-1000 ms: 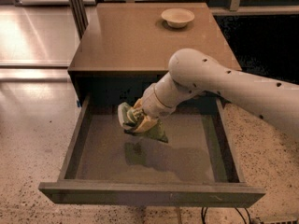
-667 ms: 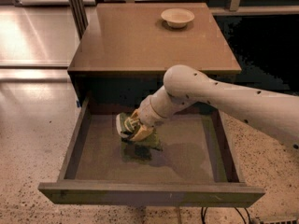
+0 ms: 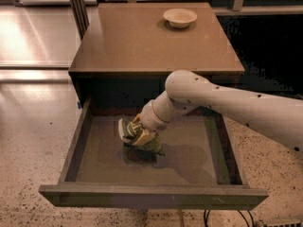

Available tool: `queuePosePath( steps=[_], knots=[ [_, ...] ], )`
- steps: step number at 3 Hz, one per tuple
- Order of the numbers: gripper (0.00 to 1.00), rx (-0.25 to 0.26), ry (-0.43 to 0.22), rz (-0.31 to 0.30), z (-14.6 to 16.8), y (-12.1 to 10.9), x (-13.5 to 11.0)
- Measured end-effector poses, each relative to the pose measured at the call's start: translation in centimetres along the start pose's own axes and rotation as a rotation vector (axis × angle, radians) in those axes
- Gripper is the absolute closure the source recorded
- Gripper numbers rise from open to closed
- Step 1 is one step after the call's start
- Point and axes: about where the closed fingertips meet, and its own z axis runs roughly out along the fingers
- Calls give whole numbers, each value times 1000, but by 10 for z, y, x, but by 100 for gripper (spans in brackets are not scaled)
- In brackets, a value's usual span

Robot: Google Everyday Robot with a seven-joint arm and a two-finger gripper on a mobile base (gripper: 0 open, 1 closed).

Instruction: Place green jalapeno chip bag into top drawer

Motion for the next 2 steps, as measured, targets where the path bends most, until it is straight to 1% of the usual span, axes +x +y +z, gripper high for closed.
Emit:
queuePosePath(
  steps=[1, 2],
  knots=[
    [100, -20, 12, 65, 28, 12, 31],
    [81, -20, 12, 66, 26, 12, 30]
  ],
)
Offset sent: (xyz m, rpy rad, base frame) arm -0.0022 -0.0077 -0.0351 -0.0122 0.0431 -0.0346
